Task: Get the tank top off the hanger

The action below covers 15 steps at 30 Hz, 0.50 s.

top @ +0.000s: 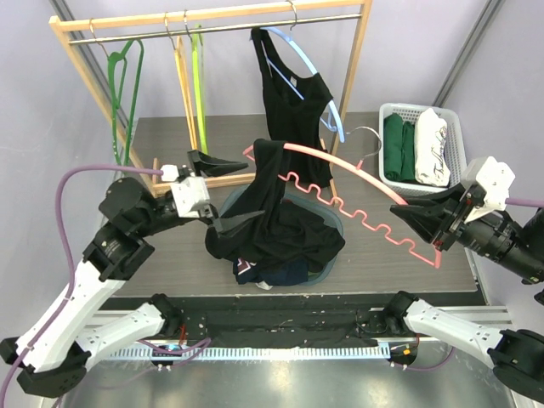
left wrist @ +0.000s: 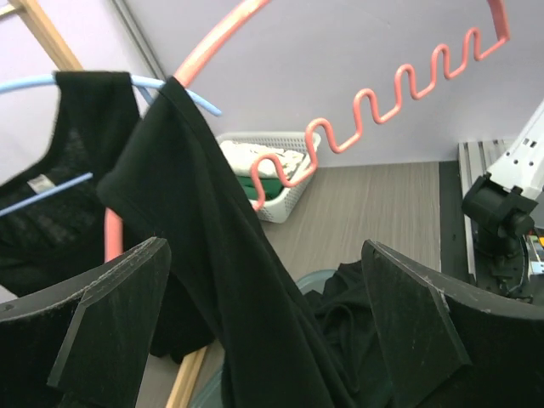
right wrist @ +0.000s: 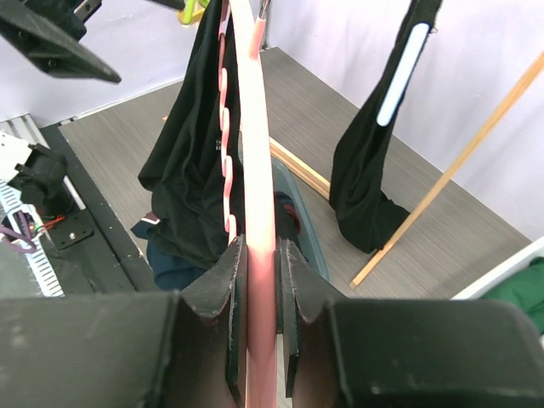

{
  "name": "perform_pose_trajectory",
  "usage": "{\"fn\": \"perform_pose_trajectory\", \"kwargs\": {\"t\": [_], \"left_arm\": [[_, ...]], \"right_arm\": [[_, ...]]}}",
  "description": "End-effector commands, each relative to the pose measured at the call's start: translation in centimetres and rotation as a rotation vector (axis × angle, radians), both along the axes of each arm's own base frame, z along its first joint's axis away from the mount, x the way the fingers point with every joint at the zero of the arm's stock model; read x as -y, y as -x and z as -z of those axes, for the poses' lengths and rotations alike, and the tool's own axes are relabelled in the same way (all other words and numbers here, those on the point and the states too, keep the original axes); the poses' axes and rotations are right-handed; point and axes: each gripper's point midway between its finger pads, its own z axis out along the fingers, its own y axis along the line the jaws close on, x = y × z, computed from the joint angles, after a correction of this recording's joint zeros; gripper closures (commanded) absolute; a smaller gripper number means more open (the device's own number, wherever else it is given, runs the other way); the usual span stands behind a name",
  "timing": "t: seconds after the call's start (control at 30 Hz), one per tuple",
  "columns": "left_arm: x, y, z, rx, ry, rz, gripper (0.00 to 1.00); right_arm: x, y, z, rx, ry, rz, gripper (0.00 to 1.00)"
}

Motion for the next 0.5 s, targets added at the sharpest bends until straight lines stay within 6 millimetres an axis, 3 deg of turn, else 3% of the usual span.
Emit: {"fn": "perform_pose_trajectory", "kwargs": {"t": [0.0,0.23,0.3,0.47], "left_arm": [[1.3,-1.1,1.2,-0.013,-0.043,-0.038,0.00],[3.7,-3.7,1.6,0.054,-0.126,-0.122,0.14],[3.5,-4.9,1.3,0.111,-0.155,-0.198,0.30],[4.2,-4.7,0.5,0.212,-0.168,-0.227,0.75]], "right_arm": [[0.7,-0.5,-3.3,0.110,-0.091,0.045,0.99],[0.8,-0.2,-4.0,0.131,-0.101,0.036,0.99],[1.0,0.1,-4.4,0.142,-0.112,0.033,0.99],[1.7,0.6,-4.2,0.144,-0.114,0.040,0.99]]}}
